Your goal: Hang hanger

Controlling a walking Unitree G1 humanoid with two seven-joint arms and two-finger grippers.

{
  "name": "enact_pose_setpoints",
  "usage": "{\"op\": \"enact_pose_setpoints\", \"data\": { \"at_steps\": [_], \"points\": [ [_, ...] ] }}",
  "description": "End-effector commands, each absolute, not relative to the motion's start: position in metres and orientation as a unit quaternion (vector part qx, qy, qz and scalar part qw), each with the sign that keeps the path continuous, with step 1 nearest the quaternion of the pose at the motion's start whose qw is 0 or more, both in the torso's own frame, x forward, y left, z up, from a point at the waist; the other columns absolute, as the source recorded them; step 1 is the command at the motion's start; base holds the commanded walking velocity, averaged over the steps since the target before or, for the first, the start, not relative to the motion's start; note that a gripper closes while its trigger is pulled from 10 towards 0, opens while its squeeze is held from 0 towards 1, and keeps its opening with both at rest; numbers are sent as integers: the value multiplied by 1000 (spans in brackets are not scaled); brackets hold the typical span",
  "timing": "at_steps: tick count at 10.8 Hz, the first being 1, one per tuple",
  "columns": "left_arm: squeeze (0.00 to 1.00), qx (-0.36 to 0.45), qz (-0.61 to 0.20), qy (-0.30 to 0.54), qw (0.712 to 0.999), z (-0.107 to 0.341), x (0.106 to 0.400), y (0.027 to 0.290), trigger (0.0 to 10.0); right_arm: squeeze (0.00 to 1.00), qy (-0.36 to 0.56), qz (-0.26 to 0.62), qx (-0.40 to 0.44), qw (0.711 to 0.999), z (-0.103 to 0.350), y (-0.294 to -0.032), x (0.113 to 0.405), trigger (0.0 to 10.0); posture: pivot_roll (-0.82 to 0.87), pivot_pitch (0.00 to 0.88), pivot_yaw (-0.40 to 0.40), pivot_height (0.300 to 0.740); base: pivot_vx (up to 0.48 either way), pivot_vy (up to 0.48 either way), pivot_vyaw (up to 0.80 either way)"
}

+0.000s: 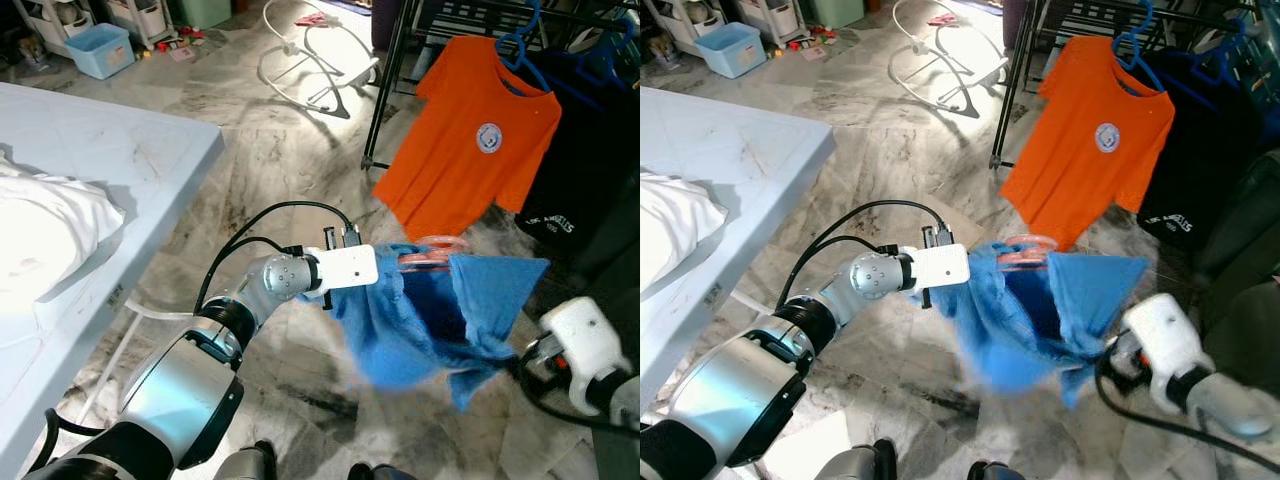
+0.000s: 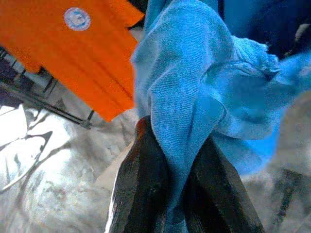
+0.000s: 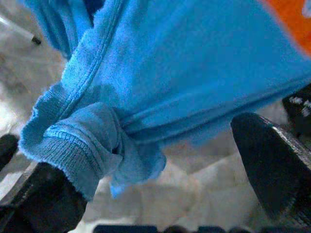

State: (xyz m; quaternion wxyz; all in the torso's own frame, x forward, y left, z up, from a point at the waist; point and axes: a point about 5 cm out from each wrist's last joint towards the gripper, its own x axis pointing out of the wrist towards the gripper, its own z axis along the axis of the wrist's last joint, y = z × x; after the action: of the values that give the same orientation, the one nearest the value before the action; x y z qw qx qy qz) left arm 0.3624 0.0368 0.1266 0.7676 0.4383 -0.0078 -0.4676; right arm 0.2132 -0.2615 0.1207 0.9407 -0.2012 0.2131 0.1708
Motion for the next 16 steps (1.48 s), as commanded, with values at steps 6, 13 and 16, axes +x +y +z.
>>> {"op": "enact_pose_setpoints", "data": {
  "at_steps": [6, 13, 16],
  "points": [
    [0, 415, -450, -14, 791, 136, 367, 31, 0, 0, 181, 202, 91, 958, 101, -218, 212, 10000, 11, 157, -45, 740, 0, 0, 0],
    [0, 412, -450, -17, 792, 137, 367, 29, 0, 0, 317, 171, -139, 922, 36, -228, 197, 10000, 8, 154, -43, 740, 0, 0, 0],
    [0, 410, -452, -19, 791, 138, 366, 27, 0, 0, 269, 231, -84, 931, 46, -206, 198, 10000, 11, 148, -41, 740, 0, 0, 0]
  ]
}}
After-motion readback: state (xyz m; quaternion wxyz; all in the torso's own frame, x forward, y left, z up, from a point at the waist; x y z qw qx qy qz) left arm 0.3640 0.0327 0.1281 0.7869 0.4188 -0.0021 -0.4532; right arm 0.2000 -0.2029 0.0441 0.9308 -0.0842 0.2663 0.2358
